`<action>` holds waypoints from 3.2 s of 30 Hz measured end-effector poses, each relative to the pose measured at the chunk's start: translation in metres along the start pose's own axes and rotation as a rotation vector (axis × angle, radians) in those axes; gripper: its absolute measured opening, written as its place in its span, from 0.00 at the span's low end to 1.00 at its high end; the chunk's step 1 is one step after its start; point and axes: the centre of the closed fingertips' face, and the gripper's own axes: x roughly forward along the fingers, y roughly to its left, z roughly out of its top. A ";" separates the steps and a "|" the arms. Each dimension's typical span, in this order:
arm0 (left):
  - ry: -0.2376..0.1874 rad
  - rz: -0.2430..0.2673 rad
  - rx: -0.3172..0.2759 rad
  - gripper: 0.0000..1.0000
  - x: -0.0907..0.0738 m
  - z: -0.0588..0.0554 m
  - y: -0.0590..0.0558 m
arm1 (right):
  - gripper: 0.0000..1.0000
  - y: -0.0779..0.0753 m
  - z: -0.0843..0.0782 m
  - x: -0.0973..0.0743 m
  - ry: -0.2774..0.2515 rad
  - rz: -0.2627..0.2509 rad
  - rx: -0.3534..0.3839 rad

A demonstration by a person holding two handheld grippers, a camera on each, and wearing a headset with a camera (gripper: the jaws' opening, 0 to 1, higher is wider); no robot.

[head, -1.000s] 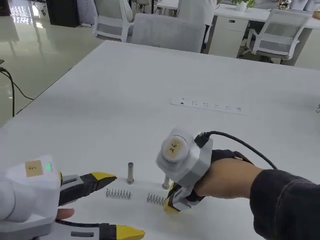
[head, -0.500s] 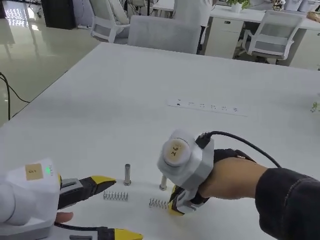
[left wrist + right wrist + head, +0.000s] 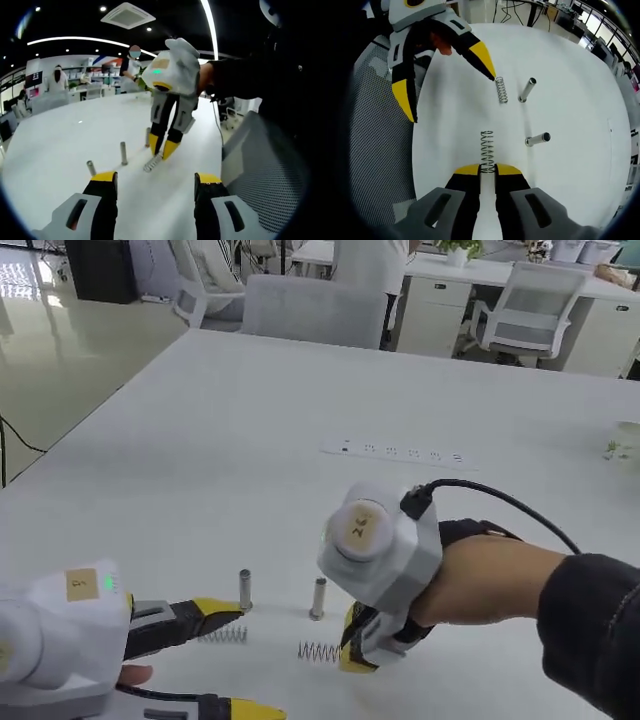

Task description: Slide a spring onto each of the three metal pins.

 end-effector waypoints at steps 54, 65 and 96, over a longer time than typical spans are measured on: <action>-0.010 -0.177 0.156 0.09 0.012 0.013 -0.041 | 0.07 0.048 0.029 -0.038 -0.022 0.044 -0.198; -0.006 -0.175 0.172 0.04 0.012 0.012 -0.040 | 0.07 0.050 0.029 -0.038 -0.015 0.051 -0.208; 0.009 -0.169 0.182 0.03 0.014 0.010 -0.040 | 0.07 0.057 0.067 -0.064 -0.113 0.018 -0.239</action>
